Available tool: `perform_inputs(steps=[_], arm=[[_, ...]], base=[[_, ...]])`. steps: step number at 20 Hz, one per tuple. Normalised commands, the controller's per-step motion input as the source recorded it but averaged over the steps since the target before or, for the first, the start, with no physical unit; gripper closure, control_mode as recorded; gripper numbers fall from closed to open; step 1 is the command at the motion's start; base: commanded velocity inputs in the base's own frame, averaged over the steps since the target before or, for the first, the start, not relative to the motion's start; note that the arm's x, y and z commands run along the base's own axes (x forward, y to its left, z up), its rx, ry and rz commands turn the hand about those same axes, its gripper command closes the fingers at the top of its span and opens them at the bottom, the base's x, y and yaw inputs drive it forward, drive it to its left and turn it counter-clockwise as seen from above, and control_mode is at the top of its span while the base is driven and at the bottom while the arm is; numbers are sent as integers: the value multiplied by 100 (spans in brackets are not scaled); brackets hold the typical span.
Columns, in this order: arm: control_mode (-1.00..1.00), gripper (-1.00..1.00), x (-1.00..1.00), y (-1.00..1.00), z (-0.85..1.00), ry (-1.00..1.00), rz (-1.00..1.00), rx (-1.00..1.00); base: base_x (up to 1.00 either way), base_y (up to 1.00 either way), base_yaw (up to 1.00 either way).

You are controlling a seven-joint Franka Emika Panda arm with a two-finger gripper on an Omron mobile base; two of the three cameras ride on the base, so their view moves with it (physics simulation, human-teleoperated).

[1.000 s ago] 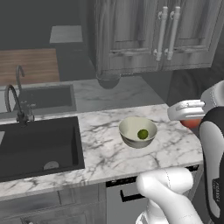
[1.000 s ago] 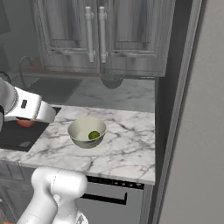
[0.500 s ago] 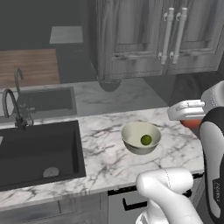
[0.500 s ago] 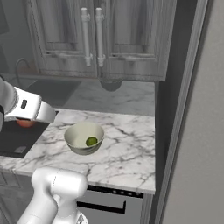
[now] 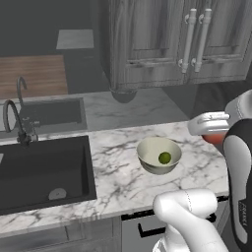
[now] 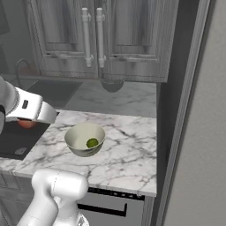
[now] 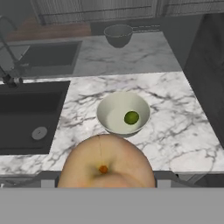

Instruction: Take the peach, lime, and potato from the freezer and place them in the bowl on the counter.

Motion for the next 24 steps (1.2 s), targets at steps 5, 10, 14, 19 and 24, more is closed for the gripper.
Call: perform_inputs(steps=[5,10,14,19,24], arm=[[-100,100,19,0,-28,5,0,0],[-100,100,27,0,-46,11,0,0],[-100,100,30,0,-60,5,0,0],[-100,100,40,3,-54,0,0,-2],[-100,100,47,16,-33,2,0,-5]], base=[[0,0,0],[0,0,0],[0,0,0],[0,0,0],[0,0,0]])
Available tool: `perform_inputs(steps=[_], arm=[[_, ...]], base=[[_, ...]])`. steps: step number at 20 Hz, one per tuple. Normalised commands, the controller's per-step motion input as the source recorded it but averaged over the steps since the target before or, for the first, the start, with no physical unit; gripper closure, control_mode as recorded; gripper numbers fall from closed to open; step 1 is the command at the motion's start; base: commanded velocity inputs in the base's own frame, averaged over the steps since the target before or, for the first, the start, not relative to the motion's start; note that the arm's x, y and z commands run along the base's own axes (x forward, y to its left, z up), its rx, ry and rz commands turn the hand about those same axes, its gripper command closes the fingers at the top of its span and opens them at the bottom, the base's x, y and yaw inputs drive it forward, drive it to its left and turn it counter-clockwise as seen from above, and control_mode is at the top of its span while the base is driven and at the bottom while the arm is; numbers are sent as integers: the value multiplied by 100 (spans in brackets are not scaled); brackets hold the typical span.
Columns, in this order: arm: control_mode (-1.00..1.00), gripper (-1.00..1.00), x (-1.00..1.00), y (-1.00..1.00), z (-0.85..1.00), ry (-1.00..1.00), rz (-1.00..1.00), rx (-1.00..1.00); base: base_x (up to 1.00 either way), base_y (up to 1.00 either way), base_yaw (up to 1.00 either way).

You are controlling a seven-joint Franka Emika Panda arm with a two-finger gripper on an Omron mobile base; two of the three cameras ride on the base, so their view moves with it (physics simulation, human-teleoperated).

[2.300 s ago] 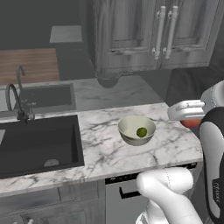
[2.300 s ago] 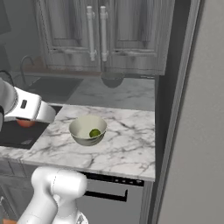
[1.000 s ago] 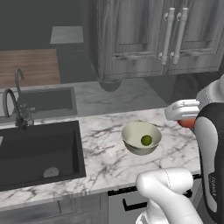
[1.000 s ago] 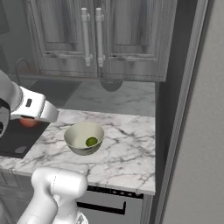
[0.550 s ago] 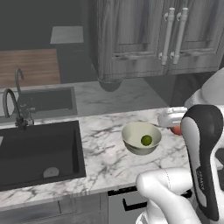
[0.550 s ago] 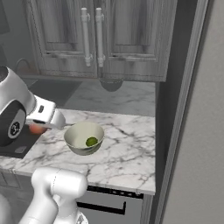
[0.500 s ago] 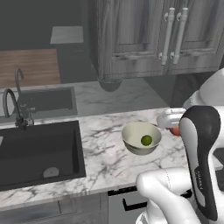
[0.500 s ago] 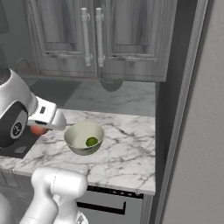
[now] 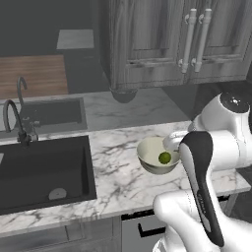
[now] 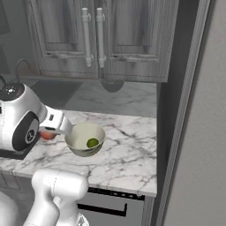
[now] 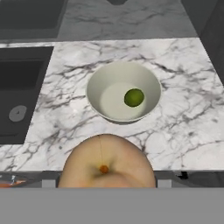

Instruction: Take the peach, lime, and potato from the freezer and place them in the bowl on the counter.

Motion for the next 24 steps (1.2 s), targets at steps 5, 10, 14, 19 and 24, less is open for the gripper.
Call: perform_inputs(steps=[5,10,14,19,24], arm=[[-100,100,36,1,-6,16,0,0],[-100,100,35,0,-4,22,0,0],[-100,100,53,0,-19,10,0,0],[-100,100,43,0,-48,8,0,0],[-100,100,42,0,-52,4,0,0]], base=[[0,0,0],[0,0,0],[0,0,0],[0,0,0],[0,0,0]])
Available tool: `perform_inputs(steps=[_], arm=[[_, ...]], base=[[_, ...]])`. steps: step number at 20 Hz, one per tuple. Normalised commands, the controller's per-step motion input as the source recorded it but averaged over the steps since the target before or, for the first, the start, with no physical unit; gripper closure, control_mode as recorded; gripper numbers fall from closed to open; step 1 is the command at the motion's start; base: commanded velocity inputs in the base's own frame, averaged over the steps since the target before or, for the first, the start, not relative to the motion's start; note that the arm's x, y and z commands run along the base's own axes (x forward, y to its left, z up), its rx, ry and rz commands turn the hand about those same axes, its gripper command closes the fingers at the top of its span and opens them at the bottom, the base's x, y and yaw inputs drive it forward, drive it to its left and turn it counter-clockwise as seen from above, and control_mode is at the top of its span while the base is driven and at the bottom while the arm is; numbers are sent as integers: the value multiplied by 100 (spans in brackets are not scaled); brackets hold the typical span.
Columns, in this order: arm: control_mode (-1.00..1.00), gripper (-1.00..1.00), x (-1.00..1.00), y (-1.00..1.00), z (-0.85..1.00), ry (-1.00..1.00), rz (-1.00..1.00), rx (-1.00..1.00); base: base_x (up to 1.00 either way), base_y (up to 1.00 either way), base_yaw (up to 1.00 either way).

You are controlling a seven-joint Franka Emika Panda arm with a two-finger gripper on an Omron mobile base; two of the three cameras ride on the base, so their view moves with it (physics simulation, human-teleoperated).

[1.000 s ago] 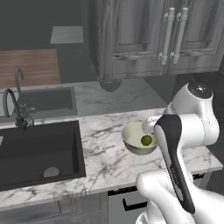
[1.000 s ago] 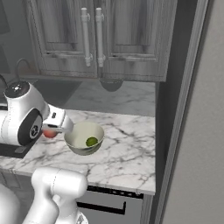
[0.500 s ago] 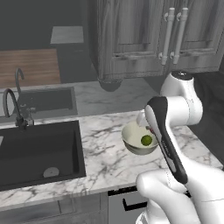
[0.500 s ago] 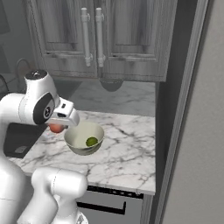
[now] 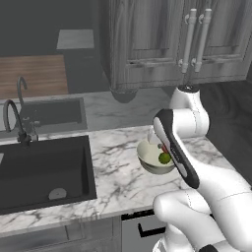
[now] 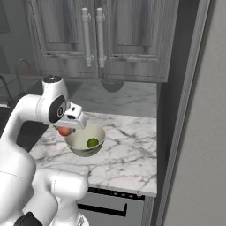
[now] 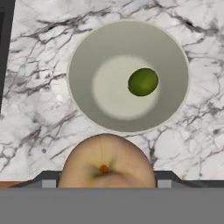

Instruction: Take the peach, lime, and potato from the freezer and place them in the bowl on the counter.

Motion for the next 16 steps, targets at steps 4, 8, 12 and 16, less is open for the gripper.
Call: perform_inputs(steps=[4,8,12,16], arm=[[-100,100,36,0,-53,0,0,0],[-100,100,23,0,-50,0,0,0],[-100,100,7,0,-50,-4,0,0],[-100,100,18,0,-27,-7,0,0]], base=[[0,0,0],[0,0,0],[0,0,0],[0,0,0]])
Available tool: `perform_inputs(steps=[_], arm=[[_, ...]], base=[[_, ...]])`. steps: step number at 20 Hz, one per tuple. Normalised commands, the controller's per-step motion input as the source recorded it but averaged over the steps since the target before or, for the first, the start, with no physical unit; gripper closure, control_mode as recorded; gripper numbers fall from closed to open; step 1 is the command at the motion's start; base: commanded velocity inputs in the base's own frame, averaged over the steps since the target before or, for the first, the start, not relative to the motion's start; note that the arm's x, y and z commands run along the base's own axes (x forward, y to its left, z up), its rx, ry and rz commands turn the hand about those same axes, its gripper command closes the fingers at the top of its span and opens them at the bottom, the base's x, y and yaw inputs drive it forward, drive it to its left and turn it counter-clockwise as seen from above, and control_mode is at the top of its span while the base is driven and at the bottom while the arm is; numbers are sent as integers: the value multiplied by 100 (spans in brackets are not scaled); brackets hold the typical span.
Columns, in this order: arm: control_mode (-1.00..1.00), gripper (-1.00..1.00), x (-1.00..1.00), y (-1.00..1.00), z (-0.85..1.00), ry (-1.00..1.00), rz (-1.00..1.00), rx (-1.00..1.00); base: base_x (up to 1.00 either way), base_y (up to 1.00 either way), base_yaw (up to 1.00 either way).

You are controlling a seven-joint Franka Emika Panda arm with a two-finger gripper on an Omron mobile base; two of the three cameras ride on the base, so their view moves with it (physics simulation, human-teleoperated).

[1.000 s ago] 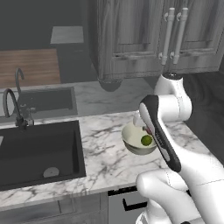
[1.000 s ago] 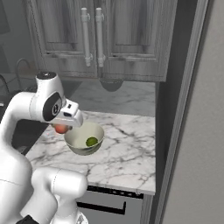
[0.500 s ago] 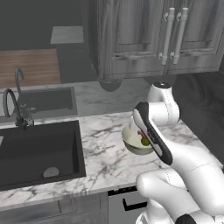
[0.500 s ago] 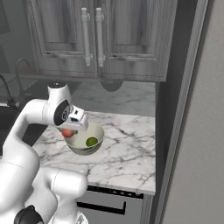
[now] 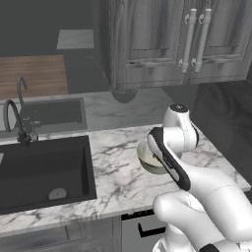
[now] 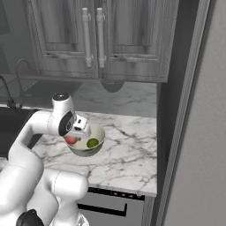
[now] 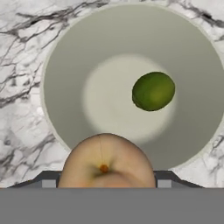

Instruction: Take the peach, lime, and potato from the freezer and place them in the bowl on the counter.

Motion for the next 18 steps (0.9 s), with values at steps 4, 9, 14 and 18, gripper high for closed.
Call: perform_inputs(steps=[4,9,14,18], arm=[[-100,100,34,0,-3,0,0,0],[-100,100,37,0,0,0,0,0],[-100,100,22,0,-3,6,0,0],[-100,100,13,0,-13,6,0,0]], base=[[0,0,0],[0,0,0],[0,0,0],[0,0,0]])
